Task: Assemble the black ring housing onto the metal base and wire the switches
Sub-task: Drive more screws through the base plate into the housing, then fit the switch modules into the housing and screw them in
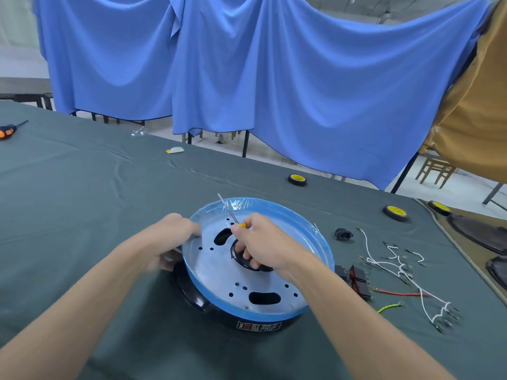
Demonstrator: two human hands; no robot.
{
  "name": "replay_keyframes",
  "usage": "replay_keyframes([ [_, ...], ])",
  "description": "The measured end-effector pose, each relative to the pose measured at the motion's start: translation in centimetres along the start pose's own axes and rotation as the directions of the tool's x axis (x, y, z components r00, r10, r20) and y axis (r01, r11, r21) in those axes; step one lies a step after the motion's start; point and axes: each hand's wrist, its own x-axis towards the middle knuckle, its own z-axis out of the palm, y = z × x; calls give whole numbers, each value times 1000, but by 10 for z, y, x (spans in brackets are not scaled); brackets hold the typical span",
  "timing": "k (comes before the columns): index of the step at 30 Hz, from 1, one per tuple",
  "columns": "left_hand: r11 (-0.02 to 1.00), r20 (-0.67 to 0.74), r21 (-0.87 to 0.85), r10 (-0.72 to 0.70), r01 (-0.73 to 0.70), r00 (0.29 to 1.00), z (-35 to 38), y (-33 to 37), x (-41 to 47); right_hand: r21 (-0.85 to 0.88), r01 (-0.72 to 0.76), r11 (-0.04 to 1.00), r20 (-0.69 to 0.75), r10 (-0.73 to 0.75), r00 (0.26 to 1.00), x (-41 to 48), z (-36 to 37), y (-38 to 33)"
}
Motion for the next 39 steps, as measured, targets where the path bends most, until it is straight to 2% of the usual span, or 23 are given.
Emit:
replay_keyframes([
  [2, 999, 13, -32, -21, 21, 1000, 1, 0, 2, 25, 12, 1000, 14, -12, 1000, -1, -3, -1],
  [6, 992, 20, -122, -33, 35, 999, 3, -1, 2, -38, 26, 999, -11, -27, 1000, -5, -16, 2],
  [10, 991, -1, -134, -26, 25, 1000, -1, 0, 2, 246, 122, 962, -236, -62, 970, -11, -57, 7],
  [14, 986, -79, -164, 19, -32, 997, -16, 9, 4, 440, 116, 890, -416, 88, 905, -15, -97, 31],
  [18, 973, -183, -206, 71, -109, 981, -24, 25, 3, 554, 24, 832, -401, 242, 883, -13, -104, 55],
  [22, 948, -318, -236, 130, -211, 939, -24, 36, 2, 580, -13, 814, -358, 270, 894, -10, -97, 63],
  [26, 910, -468, -199, 239, -365, 851, -16, 47, -3, 599, -3, 801, -338, 257, 906, -11, -91, 59],
  [29, 905, -525, -127, 286, -406, 801, -8, 53, -11, 584, -2, 812, -323, 235, 917, -13, -85, 51],
  [33, 885, -552, 75, 421, -460, 720, 9, 62, -24, 566, 16, 824, -299, 187, 936, -17, -79, 40],
  [35, 827, -558, 234, 545, -511, 626, 17, 66, -34, 569, 30, 822, -296, 170, 940, -19, -79, 37],
  [39, 628, -521, 554, 773, -547, 362, 29, 69, -47, 599, 59, 799, -319, 170, 932, -25, -82, 36],
])
